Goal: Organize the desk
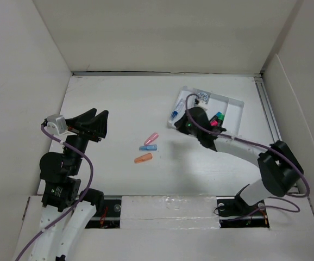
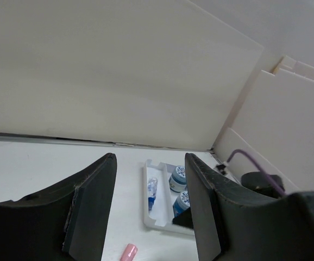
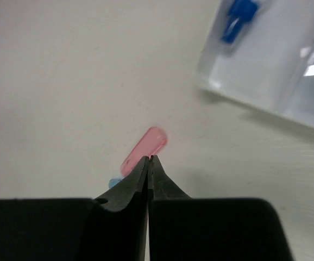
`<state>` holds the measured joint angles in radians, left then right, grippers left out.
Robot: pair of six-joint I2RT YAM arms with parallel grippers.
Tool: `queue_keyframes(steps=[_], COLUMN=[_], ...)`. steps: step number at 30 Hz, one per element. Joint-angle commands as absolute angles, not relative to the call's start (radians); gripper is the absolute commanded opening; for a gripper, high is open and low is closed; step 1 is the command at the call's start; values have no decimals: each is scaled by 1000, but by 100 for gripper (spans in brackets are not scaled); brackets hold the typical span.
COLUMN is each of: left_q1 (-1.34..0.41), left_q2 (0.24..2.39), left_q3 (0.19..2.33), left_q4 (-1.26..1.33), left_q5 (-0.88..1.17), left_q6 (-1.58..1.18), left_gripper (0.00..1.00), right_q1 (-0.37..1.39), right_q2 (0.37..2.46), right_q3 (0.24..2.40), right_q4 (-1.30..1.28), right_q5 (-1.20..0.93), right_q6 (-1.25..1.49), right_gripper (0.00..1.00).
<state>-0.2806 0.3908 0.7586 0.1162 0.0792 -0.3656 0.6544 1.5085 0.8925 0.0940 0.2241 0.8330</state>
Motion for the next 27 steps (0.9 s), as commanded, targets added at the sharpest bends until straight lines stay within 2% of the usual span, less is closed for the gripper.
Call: queue_keyframes(steps=[1,4,7,21,27], left_q1=[-282,-282,-282,-282,-282], left_q2=[397,399,390,385,379], left_q3=[761,764,761,762,762], left_q4=[169,166,170,166,167], left_q5=[95,95,95,97,89], left_q6=[-371,-373,-373,-373,-370], left_gripper=[48,48,48,49,49], right_q1=[745,810,853,906,959], right_q2=[1627,1730,1822,2075,2180], right_q3=[1006,1098,1193,1419,1528], right_q4=[54,17,-55,-169,-258], right_q5=[238,236,253,290,425], right_q6=[788,785,778,752,716], right_gripper=[3,43,55,61,63])
